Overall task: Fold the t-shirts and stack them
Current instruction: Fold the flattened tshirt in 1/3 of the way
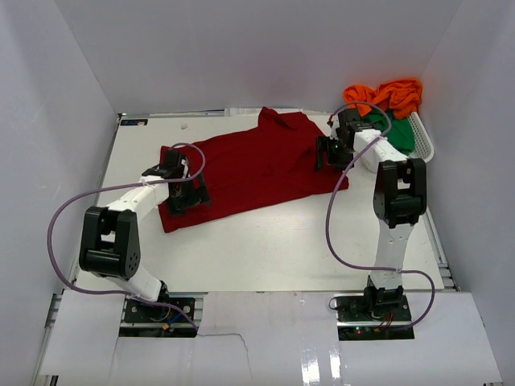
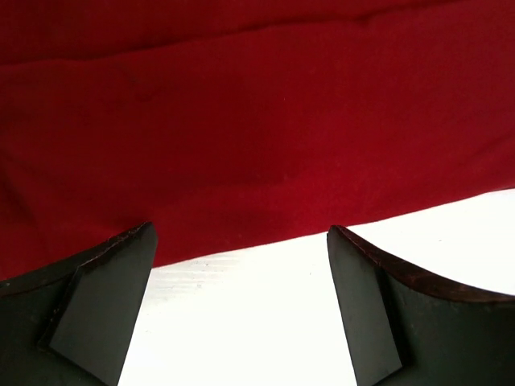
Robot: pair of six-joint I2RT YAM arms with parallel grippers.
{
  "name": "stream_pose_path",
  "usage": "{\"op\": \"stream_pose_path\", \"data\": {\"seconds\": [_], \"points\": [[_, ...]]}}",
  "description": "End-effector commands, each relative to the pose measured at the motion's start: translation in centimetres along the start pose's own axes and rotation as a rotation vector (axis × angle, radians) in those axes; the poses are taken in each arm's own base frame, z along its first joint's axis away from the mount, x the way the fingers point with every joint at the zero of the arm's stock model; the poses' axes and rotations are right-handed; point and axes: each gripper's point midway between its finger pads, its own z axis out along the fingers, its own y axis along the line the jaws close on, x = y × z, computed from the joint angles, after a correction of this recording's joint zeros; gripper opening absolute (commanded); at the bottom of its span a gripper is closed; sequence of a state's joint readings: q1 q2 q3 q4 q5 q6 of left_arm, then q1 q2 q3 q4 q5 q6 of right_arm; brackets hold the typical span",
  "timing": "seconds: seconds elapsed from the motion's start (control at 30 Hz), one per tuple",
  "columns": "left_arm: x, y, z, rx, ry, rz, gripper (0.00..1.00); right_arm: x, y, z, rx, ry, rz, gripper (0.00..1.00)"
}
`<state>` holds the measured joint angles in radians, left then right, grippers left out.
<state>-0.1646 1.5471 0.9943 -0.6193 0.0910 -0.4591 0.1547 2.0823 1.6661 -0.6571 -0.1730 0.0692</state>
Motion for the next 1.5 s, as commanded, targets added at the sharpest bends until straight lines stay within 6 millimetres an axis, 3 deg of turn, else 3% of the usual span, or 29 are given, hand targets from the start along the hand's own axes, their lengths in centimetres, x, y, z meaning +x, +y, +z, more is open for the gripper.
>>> {"op": "stream_pose_path", "data": {"seconds": [0.0,0.13,0.27,0.3,0.37,0.4,0.43,0.47,0.5,0.6,0.63,0.77,0.87,1.03,1.17,1.27,1.4,1.47], "points": [[-0.4,-1.7,0.4,0.063,0.017,0.043,0.98,-1.1,-1.6,-0.3,0.083,-0.022,-0.007,0.82],[-0.2,-1.3,2.3,0.031,0.063,0.059,0.98,-0.5,-2.3,1.0,0.121,0.016,-0.008,0.76],[0.8,-0.2,4.2,-0.017,0.138,0.069,0.97,2.0,-2.8,2.2,0.167,0.090,-0.014,0.65],[1.3,0.2,4.8,-0.034,0.162,0.074,0.97,3.6,-3.6,2.4,0.218,0.127,-0.010,0.56],[2.0,0.7,5.0,-0.054,0.188,0.099,0.97,5.3,-3.1,2.2,0.252,0.158,-0.017,0.50],[2.4,1.0,5.1,-0.069,0.197,0.109,0.97,6.3,-3.5,2.0,0.301,0.175,-0.022,0.38],[2.5,1.4,5.1,-0.091,0.197,0.124,0.97,8.7,-3.4,1.7,0.326,0.225,-0.025,0.31],[3.0,1.6,5.1,-0.108,0.210,0.136,0.97,9.9,-3.6,1.4,0.365,0.242,-0.014,0.30],[3.2,1.8,5.1,-0.123,0.211,0.146,0.97,12.3,-3.5,0.7,0.388,0.283,-0.020,0.30],[3.8,2.9,5.0,-0.202,0.219,0.189,0.98,15.8,-3.6,-1.2,0.462,0.340,-0.007,0.34],[4.2,3.1,5.0,-0.216,0.228,0.201,0.98,18.5,-4.0,-2.1,0.492,0.414,0.001,0.36],[5.8,3.0,4.7,-0.247,0.260,0.240,0.98,23.4,-4.4,-5.4,0.578,0.511,0.018,0.46],[6.2,3.1,3.8,-0.281,0.253,0.249,0.98,25.9,-4.5,-7.7,0.639,0.556,0.033,0.55],[6.3,4.0,2.6,-0.328,0.230,0.236,0.98,26.3,-5.0,-9.5,0.724,0.547,0.067,0.57],[7.0,3.8,2.5,-0.310,0.245,0.225,0.98,26.2,-5.0,-9.9,0.733,0.528,0.080,0.65],[7.5,3.0,2.6,-0.277,0.263,0.235,0.98,24.3,-5.1,-10.2,0.758,0.457,0.095,0.72],[9.2,2.3,2.6,-0.251,0.305,0.254,0.98,19.1,-3.7,-10.5,0.718,0.313,0.113,0.73],[10.3,2.2,2.6,-0.251,0.326,0.255,0.98,17.5,-3.4,-10.7,0.709,0.286,0.099,0.73]]}}
